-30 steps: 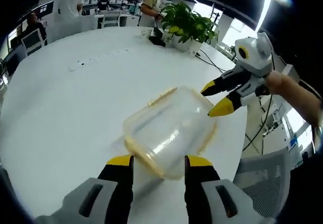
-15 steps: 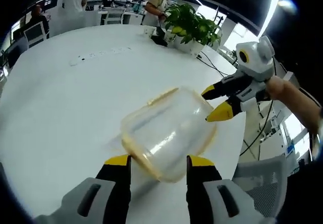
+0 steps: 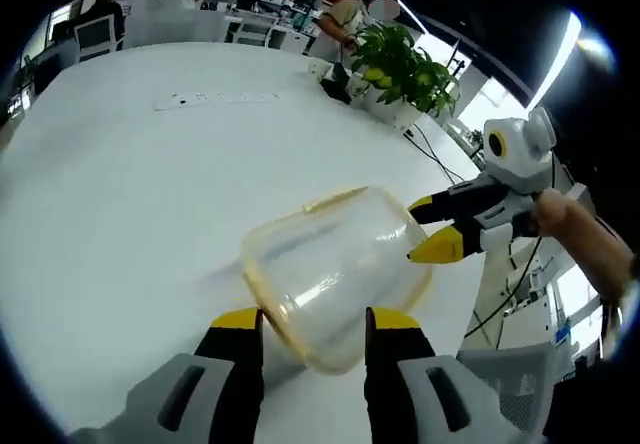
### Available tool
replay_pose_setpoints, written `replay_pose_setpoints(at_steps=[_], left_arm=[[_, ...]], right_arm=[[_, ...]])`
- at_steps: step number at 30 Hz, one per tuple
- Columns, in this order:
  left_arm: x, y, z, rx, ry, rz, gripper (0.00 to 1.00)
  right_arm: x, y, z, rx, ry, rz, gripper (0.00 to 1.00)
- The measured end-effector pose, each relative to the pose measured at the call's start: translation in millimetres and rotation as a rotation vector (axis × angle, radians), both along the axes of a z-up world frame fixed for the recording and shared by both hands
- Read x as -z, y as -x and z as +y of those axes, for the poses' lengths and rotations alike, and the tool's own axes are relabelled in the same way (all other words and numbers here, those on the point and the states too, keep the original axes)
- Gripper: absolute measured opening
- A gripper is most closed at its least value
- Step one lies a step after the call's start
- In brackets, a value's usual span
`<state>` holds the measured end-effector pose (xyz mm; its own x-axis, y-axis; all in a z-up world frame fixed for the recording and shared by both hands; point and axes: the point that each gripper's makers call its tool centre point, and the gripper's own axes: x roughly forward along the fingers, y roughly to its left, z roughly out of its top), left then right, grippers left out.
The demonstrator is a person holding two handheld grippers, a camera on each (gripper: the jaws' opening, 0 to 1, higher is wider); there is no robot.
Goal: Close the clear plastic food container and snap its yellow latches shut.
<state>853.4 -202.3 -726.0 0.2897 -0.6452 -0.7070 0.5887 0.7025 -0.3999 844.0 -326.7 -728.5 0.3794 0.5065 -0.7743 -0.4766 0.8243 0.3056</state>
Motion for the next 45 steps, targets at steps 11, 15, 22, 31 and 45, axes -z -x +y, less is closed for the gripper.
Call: replay_pose_setpoints(at_steps=[11,15,22,31,45], left_arm=[[2.2,2.6,6,0.012,-0.013,0.009,0.33],[3.1,4.6,8,0.013,-0.017,0.011,0.33],[4.4,10.2,14,0.023,-0.031,0.022,0.33],[4.5,20.3,26,0.02,-0.035,0.028,0.33],[5.1,36.1,45,0.019,-0.049,0.041,0.33]], right_arm=[[-0.8,4,3,0.015,-0.001,0.005,0.39],[-0.6,5,5,0.017,0.0,0.008,0.39],[-0.7,11,12,0.016,0.005,0.016,0.39],[-0.7,20,25,0.011,0.007,0.021,0.39],[-0.1,35,44,0.002,0.02,0.038,0.39]])
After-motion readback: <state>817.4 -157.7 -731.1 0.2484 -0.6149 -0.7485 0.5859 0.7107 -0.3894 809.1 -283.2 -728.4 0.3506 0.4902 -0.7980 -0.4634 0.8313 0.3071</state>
